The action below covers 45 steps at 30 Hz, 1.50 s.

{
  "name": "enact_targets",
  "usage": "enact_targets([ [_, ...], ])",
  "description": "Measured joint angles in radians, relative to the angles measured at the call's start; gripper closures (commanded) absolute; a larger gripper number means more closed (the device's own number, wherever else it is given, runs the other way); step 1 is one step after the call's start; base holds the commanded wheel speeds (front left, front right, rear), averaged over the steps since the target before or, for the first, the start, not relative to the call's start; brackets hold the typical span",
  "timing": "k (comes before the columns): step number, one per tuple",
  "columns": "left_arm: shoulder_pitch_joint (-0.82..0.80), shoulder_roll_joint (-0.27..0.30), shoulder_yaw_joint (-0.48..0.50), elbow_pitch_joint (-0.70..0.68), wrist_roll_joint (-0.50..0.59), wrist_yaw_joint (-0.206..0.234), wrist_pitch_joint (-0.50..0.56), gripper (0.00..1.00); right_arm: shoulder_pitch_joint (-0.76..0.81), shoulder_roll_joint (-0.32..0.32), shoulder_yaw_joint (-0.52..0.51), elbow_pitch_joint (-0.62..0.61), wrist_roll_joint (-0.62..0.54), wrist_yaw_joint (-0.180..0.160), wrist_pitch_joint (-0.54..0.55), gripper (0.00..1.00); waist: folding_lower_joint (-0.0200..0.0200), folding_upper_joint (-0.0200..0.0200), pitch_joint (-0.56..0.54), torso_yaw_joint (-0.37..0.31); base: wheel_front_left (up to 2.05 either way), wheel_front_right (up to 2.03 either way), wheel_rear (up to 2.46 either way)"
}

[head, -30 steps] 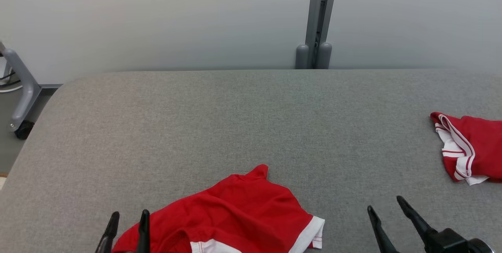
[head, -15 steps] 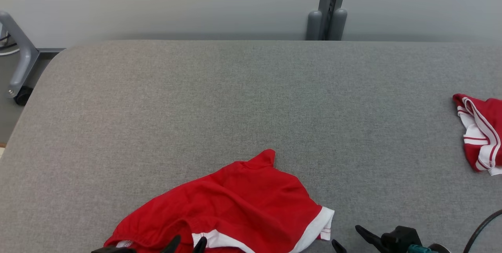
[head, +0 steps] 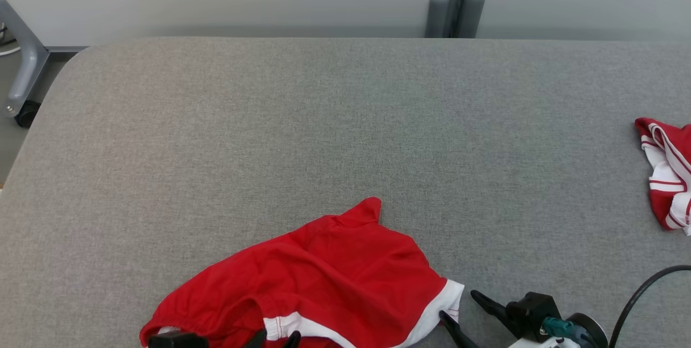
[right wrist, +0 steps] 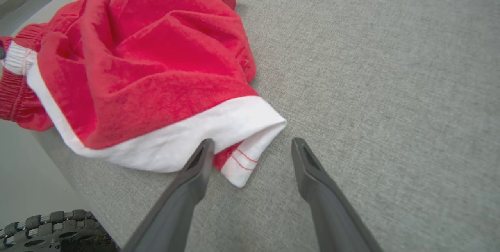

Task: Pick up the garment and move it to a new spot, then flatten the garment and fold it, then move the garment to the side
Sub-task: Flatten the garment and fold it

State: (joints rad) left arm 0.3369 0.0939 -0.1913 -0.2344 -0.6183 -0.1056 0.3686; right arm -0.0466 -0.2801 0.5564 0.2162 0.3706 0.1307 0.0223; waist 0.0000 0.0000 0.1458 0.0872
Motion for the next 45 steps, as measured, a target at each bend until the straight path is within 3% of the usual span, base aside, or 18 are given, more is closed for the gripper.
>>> enact_targets([
  [15, -0.076, -0.001, -0.003, 0.131, -0.009, 0.005, -0.034, 0.0, -0.057, -0.005, 0.024, 0.044, 0.005, 0.0, -0.027, 0.0, 0.0, 0.0, 0.053, -0.01, 0.0, 0.0, 0.0],
  [16, -0.081, -0.002, -0.002, 0.142, -0.01, 0.005, -0.035, 0.01, -0.063, -0.002, 0.029, 0.049, 0.009, 0.0, -0.027, 0.0, 0.0, 0.0, 0.056, -0.012, 0.0, 0.0, 0.0],
  [17, -0.085, -0.002, 0.0, 0.152, -0.019, 0.001, -0.039, 0.17, -0.07, 0.0, 0.037, 0.053, 0.01, 0.0, -0.027, 0.0, 0.0, 0.0, 0.057, -0.015, 0.0, 0.0, 0.0],
  [18, -0.088, -0.005, 0.0, 0.16, -0.036, 0.001, -0.042, 0.6, -0.078, 0.001, 0.048, 0.056, 0.018, 0.0, -0.027, 0.36, 0.0, 0.0, 0.058, -0.017, 0.0, 0.0, 0.0],
  [19, -0.092, -0.007, -0.001, 0.167, -0.051, 0.0, -0.042, 1.0, -0.083, 0.007, 0.051, 0.057, 0.042, 0.0, -0.029, 1.0, 0.0, 0.0, 0.059, -0.02, 0.0, 0.0, 0.0],
  [23, -0.1, -0.002, -0.012, 0.132, -0.108, -0.011, -0.035, 1.0, -0.097, -0.002, 0.015, 0.047, 0.103, 0.0, -0.06, 1.0, 0.0, 0.0, 0.052, -0.025, 0.0, 0.0, 0.0],
  [30, -0.16, 0.033, 0.045, -0.175, -0.245, -0.017, -0.011, 1.0, -0.151, -0.174, -0.166, -0.17, 0.186, 0.0, -0.043, 1.0, 0.0, 0.0, 0.057, -0.039, 0.0, 0.0, 0.0],
  [33, -0.272, 0.063, 0.067, -0.276, -0.273, -0.011, 0.048, 1.0, -0.217, -0.245, -0.223, -0.301, 0.209, 0.0, 0.01, 1.0, 0.0, 0.0, 0.079, -0.044, 0.0, 0.0, 0.0],
  [36, -0.458, 0.113, 0.082, -0.313, -0.235, 0.009, 0.11, 1.0, -0.337, -0.29, -0.233, -0.396, 0.227, 0.0, 0.076, 1.0, 0.0, 0.0, 0.111, -0.052, 0.0, 0.0, 0.0],
  [40, -0.776, 0.116, 0.072, -0.263, -0.214, 0.047, 0.187, 1.0, -0.576, -0.325, -0.221, -0.433, 0.214, 0.0, 0.156, 1.0, 0.0, 0.0, 0.174, -0.065, 0.0, 0.0, 0.0],
  [45, -1.232, 0.113, 0.07, 0.013, -0.113, 0.079, 0.193, 1.0, -0.96, -0.297, -0.162, -0.306, 0.186, 0.0, 0.205, 1.0, 0.0, 0.0, 0.282, -0.08, 0.0, 0.0, 0.0],
])
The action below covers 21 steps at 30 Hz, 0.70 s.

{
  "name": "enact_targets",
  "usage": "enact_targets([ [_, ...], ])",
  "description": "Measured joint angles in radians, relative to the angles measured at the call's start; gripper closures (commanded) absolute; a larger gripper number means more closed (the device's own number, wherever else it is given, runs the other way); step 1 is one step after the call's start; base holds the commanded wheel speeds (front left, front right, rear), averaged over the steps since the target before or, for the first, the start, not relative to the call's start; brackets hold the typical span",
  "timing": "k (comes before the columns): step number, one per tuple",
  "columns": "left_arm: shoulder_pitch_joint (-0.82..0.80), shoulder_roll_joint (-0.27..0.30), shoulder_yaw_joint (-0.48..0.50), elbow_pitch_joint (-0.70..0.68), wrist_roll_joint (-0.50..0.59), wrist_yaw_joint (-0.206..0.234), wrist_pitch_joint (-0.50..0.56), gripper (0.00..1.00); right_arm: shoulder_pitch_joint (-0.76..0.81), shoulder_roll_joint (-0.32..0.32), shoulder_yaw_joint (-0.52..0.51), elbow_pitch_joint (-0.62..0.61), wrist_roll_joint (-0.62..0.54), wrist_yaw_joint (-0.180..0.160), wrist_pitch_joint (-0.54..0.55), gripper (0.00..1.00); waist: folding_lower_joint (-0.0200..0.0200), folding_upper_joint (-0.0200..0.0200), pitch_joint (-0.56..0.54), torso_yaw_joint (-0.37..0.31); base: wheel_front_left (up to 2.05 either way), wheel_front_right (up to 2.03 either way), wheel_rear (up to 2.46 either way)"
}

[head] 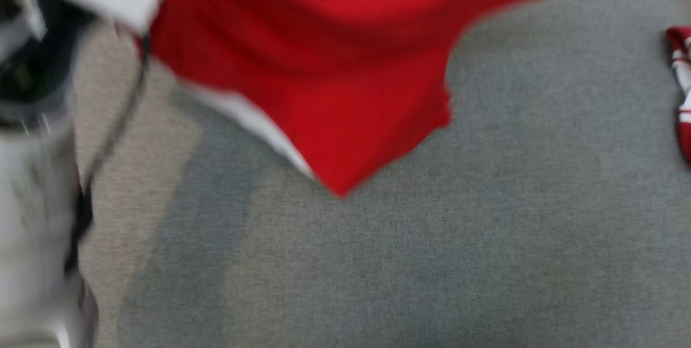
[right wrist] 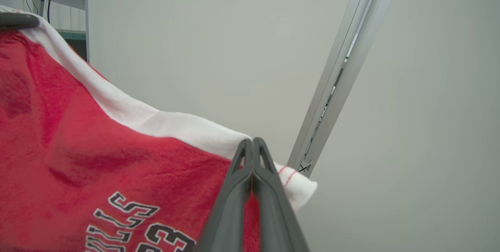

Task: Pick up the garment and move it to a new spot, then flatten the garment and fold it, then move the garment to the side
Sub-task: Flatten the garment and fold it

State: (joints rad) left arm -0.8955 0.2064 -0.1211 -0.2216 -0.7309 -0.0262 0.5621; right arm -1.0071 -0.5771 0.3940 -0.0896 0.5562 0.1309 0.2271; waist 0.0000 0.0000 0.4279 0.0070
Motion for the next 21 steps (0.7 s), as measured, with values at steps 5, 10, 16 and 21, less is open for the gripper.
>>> enact_targets([
  [5, -0.358, -0.027, 0.014, 0.348, 0.135, 0.002, -0.208, 1.0, -0.327, 0.117, 0.045, 0.275, -0.101, 0.0, -0.073, 1.0, 0.0001, 0.0, 0.114, -0.02, 0.0, 0.0, 0.0],
  [10, -0.608, -0.031, 0.024, 0.599, 0.207, -0.056, -0.516, 1.0, -0.583, 0.275, -0.022, 0.527, -0.324, 0.0, -0.308, 1.0, 0.0001, 0.0, 0.206, -0.056, 0.0, 0.0, 0.0],
  [16, -0.632, -0.009, -0.05, 0.88, 0.226, -0.1, -0.768, 1.0, -0.609, 0.388, 0.054, 0.723, -0.46, 0.0, -0.476, 1.0, 0.0001, 0.0, 0.297, -0.094, 0.0, 0.0, 0.0],
  [21, -0.465, -0.003, -0.162, 0.905, 0.12, -0.102, -0.813, 1.0, -0.42, 0.375, 0.132, 0.673, -0.44, 0.0, -0.486, 1.0, 0.0001, 0.0, 0.297, -0.087, 0.0, 0.0, 0.0],
])
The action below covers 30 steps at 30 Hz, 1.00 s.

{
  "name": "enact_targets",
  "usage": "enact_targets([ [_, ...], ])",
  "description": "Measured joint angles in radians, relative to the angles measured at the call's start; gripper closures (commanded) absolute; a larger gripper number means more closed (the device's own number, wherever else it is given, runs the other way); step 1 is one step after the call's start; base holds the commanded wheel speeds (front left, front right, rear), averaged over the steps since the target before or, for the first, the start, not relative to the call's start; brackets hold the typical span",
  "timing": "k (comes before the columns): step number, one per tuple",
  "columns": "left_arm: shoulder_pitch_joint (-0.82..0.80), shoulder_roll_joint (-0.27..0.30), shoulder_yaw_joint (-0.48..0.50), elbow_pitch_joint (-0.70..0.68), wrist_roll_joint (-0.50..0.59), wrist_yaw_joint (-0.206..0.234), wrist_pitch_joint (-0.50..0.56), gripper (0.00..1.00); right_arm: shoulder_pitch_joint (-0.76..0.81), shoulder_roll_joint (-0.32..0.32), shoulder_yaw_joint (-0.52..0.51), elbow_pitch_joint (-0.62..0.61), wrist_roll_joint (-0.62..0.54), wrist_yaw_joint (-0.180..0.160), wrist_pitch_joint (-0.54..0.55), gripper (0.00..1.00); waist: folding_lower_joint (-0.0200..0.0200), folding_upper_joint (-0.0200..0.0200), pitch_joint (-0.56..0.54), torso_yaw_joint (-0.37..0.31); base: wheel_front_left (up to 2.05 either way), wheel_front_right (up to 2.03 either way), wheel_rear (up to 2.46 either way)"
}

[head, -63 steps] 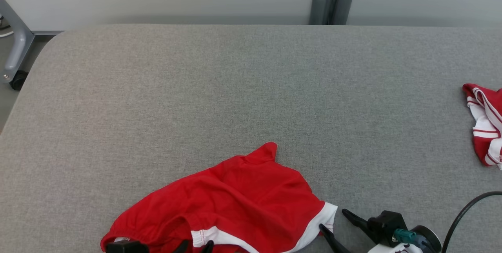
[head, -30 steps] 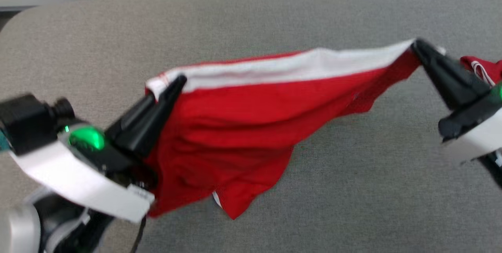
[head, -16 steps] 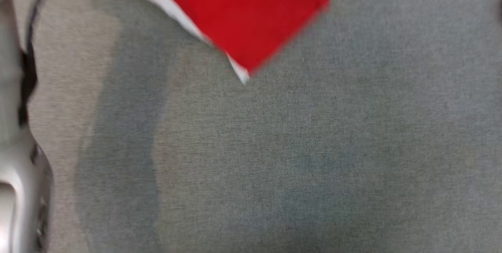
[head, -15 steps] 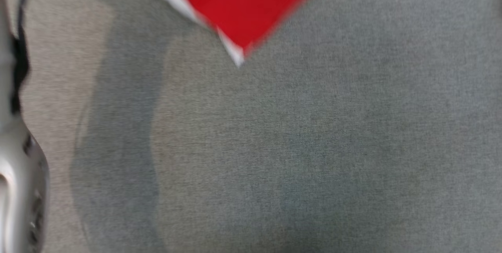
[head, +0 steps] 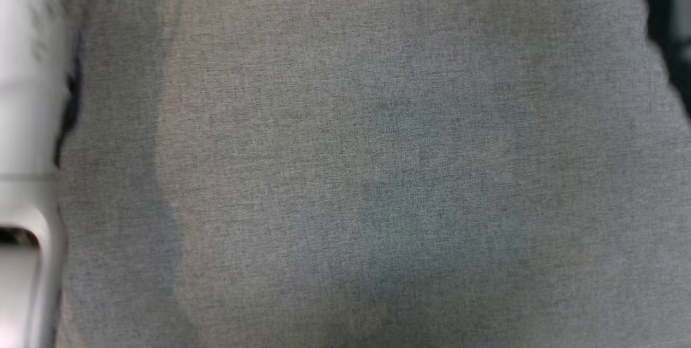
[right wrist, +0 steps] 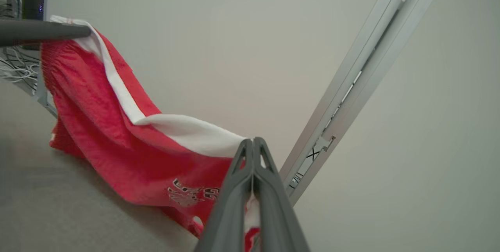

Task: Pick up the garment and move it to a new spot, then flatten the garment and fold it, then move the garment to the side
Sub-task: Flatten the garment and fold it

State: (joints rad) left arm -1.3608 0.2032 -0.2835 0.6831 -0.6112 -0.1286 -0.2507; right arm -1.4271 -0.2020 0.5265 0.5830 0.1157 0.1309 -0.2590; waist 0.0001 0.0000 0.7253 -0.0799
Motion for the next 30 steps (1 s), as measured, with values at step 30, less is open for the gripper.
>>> enact_targets([
  [30, 1.705, -0.014, -0.079, -0.963, -0.313, 0.136, 0.04, 1.0, 1.61, -0.247, -0.234, -0.861, 0.103, 0.0, 0.037, 1.0, -0.0001, 0.0, -0.514, 0.113, 0.0, 0.0, 0.0],
])
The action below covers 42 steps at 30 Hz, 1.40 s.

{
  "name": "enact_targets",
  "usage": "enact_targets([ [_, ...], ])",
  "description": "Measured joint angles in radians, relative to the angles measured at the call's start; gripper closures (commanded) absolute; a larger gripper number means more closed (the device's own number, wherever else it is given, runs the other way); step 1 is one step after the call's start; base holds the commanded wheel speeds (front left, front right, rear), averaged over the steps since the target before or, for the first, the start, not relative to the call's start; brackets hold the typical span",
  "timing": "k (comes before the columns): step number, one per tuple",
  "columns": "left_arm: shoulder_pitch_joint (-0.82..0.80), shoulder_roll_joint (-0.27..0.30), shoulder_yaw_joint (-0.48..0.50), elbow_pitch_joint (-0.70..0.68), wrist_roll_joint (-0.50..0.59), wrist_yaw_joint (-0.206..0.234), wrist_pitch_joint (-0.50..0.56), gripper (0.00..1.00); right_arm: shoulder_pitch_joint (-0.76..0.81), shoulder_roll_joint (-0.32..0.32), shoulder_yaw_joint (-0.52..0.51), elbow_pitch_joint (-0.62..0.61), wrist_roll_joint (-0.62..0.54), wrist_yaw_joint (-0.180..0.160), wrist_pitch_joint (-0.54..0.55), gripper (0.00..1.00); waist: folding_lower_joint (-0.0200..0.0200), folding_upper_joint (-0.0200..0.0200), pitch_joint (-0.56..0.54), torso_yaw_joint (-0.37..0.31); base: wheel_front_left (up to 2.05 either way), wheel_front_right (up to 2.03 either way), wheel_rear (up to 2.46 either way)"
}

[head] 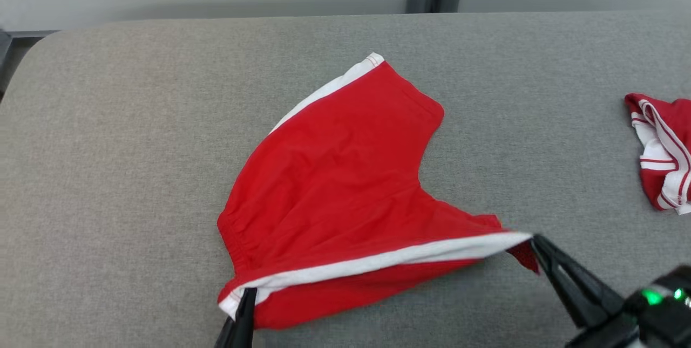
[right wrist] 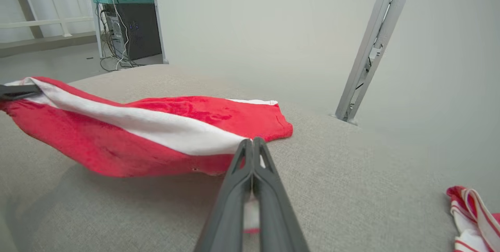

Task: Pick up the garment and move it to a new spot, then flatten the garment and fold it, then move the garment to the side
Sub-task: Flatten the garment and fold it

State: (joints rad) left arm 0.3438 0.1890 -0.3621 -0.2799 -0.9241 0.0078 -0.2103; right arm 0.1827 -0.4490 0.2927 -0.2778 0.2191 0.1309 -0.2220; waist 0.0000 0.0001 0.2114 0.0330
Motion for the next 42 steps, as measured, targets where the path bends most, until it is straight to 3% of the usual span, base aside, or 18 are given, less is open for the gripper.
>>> enact_targets([
  [6, -0.17, -0.019, 0.043, -0.033, -0.053, 0.059, 0.083, 1.0, -0.396, -0.145, 0.14, 0.095, 0.159, 0.0, 0.135, 1.0, 0.0, -0.0001, 0.06, 0.031, 0.0, 0.0, 0.0],
  [13, -0.498, -0.094, 0.004, 0.18, -0.018, 0.073, 0.111, 1.0, -0.86, -0.26, 0.358, 0.306, 0.275, 0.0, 0.253, 1.0, 0.0, -0.0001, 0.157, 0.13, 0.0, 0.0, 0.0],
  [20, -0.691, -0.135, -0.051, 0.379, -0.012, 0.079, 0.044, 1.0, -1.172, -0.24, 0.546, 0.527, 0.354, 0.0, 0.26, 1.0, 0.0, 0.0, 0.254, 0.232, 0.0, 0.0, 0.0],
  [29, -0.776, -0.139, -0.124, 0.512, -0.079, 0.082, -0.006, 1.0, -1.37, -0.184, 0.74, 0.722, 0.413, 0.0, 0.175, 0.99, 0.0, 0.0, 0.316, 0.291, 0.0, 0.0, 0.0],
  [30, -0.781, -0.14, -0.131, 0.52, -0.092, 0.083, -0.011, 0.97, -1.38, -0.176, 0.753, 0.738, 0.421, 0.0, 0.154, 0.03, 0.0, -0.0001, 0.315, 0.291, 0.0, 0.0, 0.0],
  [31, -0.783, -0.14, -0.136, 0.527, -0.099, 0.088, -0.015, 0.72, -1.386, -0.167, 0.759, 0.755, 0.435, 0.0, 0.14, 0.0, 0.0, -0.0001, 0.312, 0.289, 0.0, 0.0, 0.0],
  [32, -0.783, -0.14, -0.14, 0.534, -0.102, 0.095, -0.02, 0.19, -1.391, -0.159, 0.758, 0.775, 0.452, 0.0, 0.128, 0.0, 0.0, -0.0001, 0.309, 0.288, 0.0, 0.0, 0.0],
  [33, -0.783, -0.139, -0.142, 0.543, -0.105, 0.099, -0.021, 0.0, -1.394, -0.153, 0.753, 0.789, 0.474, 0.0, 0.115, 0.0, 0.0, -0.0001, 0.305, 0.285, 0.0, 0.0, 0.0],
  [37, -0.776, -0.138, -0.141, 0.546, -0.095, 0.11, -0.031, 0.0, -1.418, -0.148, 0.746, 0.824, 0.535, 0.0, 0.134, 0.0, 0.0, 0.0, 0.288, 0.268, 0.0, 0.0, 0.0],
  [42, -0.705, -0.1, -0.112, 0.456, -0.022, 0.152, -0.047, 0.0, -1.413, -0.169, 0.735, 0.86, 0.653, 0.0, 0.329, 0.0, 0.0, 0.0, 0.27, 0.25, 0.0, 0.0, 0.0],
])
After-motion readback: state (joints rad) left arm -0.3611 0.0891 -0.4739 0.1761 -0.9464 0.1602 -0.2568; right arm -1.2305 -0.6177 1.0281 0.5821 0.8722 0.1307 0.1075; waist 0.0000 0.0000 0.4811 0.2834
